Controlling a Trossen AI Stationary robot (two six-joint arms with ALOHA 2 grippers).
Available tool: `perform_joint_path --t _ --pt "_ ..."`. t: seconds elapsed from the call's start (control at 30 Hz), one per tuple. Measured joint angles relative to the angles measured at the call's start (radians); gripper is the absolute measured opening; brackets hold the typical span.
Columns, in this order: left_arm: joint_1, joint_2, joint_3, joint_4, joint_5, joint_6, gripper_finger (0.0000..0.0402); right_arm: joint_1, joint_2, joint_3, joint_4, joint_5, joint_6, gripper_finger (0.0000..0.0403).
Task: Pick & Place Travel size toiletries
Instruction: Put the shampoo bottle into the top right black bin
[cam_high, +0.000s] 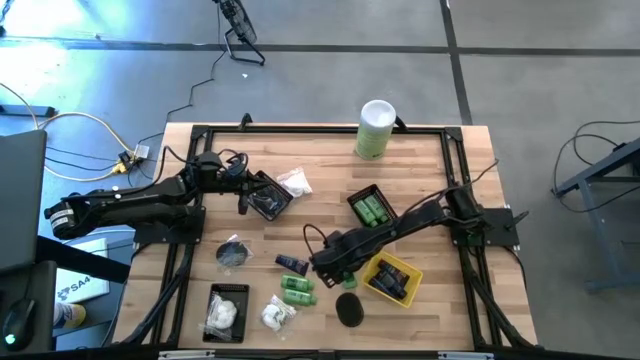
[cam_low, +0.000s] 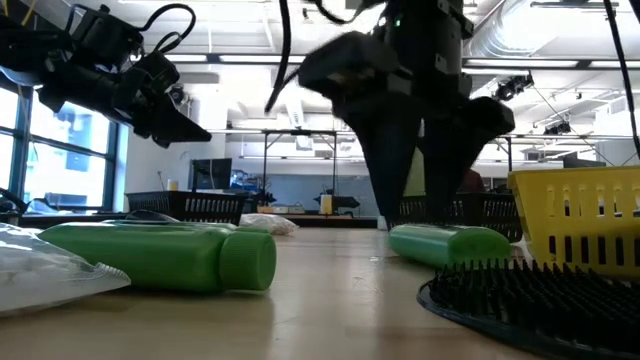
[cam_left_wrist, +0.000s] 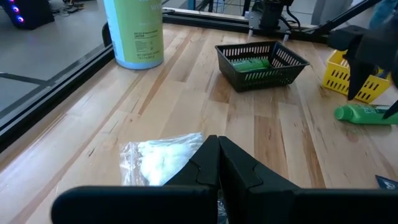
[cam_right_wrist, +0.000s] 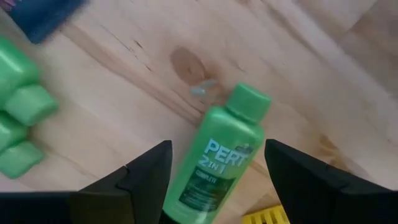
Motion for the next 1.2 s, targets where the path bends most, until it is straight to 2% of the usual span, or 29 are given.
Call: perform_joint_path --t 0.17,0.6,1.03,1.2 --pt "0.000 0.000 0.000 -0.002 0.000 0.000 0.0000 -0.002 0.043 0.000 0.005 -0.062 -0.019 0.0249" --pt "0.000 0.000 0.000 -0.007 0.000 0.000 0.0000 -0.008 0.074 0.001 0.029 -0.055 -0.065 0.0248" --pt "0.000 0.000 0.000 -0.007 0.000 0.000 0.0000 -0.008 0.074 0.000 0.025 -0.071 -0.082 0.0173" --pt "0.000 0.000 0.000 -0.007 0.000 0.000 0.0000 -0.008 0.074 0.000 0.026 -0.070 -0.090 0.0175"
